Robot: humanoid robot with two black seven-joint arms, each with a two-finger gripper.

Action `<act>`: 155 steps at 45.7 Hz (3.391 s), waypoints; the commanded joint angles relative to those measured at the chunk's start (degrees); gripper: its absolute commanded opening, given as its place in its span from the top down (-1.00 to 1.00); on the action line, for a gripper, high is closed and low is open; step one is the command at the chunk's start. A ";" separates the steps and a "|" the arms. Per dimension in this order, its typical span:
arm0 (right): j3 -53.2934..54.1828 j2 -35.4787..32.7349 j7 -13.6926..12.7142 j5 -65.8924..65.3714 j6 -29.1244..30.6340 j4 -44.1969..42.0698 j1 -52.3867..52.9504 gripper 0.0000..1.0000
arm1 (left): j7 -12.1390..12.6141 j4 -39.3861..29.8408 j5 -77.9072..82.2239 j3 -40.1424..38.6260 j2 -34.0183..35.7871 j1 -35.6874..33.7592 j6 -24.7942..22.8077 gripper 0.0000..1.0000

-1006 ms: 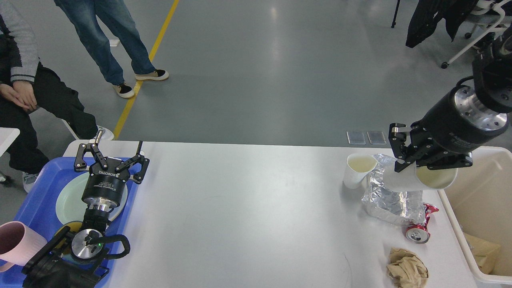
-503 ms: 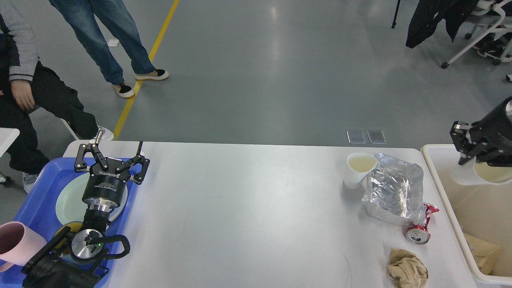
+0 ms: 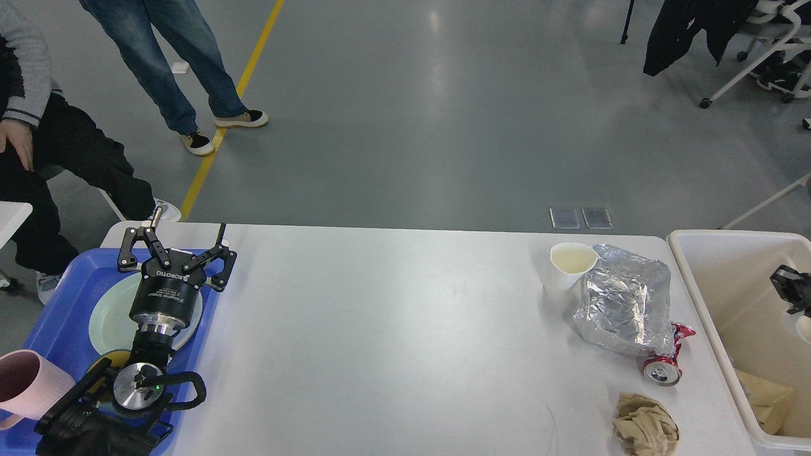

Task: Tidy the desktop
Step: 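Lift the paper cup and carry it to the white bin, then release the paper cup into the bin, then raise the right gripper back over the table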

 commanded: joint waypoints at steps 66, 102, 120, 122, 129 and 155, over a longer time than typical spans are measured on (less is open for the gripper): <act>3.52 17.42 0.51 0.79 -29.93 -19.91 -29.77 -1.00 | 0.00 0.00 0.00 0.02 0.00 -0.01 0.00 -0.93; -13.08 14.07 -0.89 -3.78 8.37 33.97 37.73 -1.00 | 0.00 0.00 0.00 0.02 0.00 -0.01 0.00 -0.93; -7.47 20.49 -0.89 -3.16 31.33 48.37 65.41 -1.00 | 0.00 0.00 0.00 0.02 0.00 -0.01 0.00 -0.93; -7.11 20.49 -0.89 -3.16 31.42 50.84 68.14 -1.00 | 0.00 0.09 0.00 -0.06 0.00 -0.01 0.00 -0.93; -6.68 21.54 -0.89 -3.16 31.07 58.58 74.13 -1.00 | 0.00 0.00 0.00 0.02 0.00 -0.01 0.00 -0.93; -6.50 21.81 -0.01 -3.51 24.13 57.53 70.09 -1.00 | 0.00 0.00 0.00 -0.06 0.00 -0.09 0.00 -0.93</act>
